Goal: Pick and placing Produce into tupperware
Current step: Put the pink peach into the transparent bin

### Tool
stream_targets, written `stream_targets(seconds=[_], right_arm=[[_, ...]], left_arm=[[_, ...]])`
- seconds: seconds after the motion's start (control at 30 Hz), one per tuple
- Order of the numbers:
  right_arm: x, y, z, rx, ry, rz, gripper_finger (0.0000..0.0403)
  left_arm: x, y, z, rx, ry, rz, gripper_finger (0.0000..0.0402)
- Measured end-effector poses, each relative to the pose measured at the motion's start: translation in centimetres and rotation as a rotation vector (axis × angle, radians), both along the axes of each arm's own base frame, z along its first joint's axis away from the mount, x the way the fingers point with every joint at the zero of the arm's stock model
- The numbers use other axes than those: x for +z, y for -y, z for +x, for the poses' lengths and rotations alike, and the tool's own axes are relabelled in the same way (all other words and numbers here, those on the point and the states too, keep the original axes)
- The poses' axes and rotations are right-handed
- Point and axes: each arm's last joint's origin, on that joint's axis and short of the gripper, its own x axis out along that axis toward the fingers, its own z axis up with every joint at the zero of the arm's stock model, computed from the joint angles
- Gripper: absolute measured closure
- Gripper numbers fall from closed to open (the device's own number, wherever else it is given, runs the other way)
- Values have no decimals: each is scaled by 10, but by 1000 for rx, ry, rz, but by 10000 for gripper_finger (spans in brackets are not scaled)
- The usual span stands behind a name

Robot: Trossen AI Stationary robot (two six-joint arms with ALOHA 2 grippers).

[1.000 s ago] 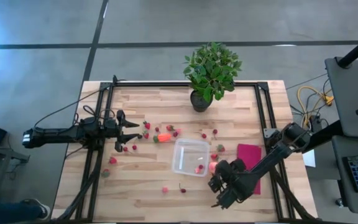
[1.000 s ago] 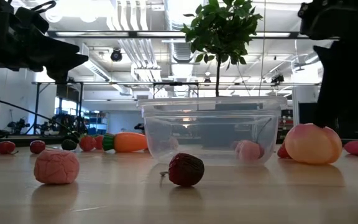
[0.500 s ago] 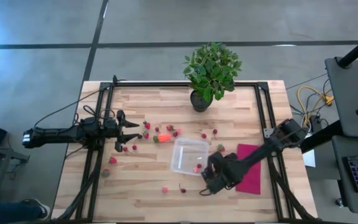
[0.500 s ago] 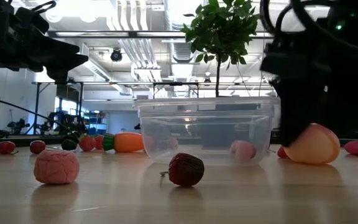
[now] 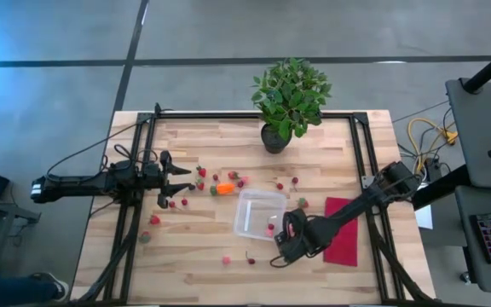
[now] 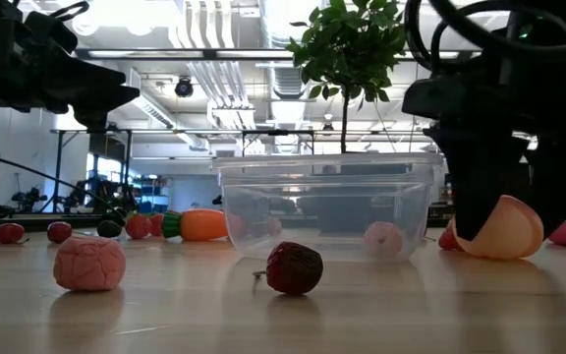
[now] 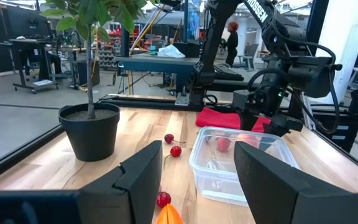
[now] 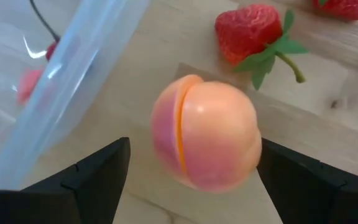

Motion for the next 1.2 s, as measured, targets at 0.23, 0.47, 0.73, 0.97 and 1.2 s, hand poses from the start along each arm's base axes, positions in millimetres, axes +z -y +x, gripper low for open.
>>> stream_targets(seconds=[0.23,0.47,0.73,0.97,1.2], right_arm=[[-6,4,-4,38,-27,-33,74],[-19,9,-13,118,-68,-76,74],[-15,8,-10,247,-81,-121,75],[-15,8,-10,249,-79,-120,103],[-11,6,-6,249,-72,-105,154]], left_arm=[[0,0,0,0,0,0,214],[0,0,0,0,2,0,214],[0,0,0,0,1,0,214],[0,0,0,0,1,0,214],[0,0,0,0,1,0,214]])
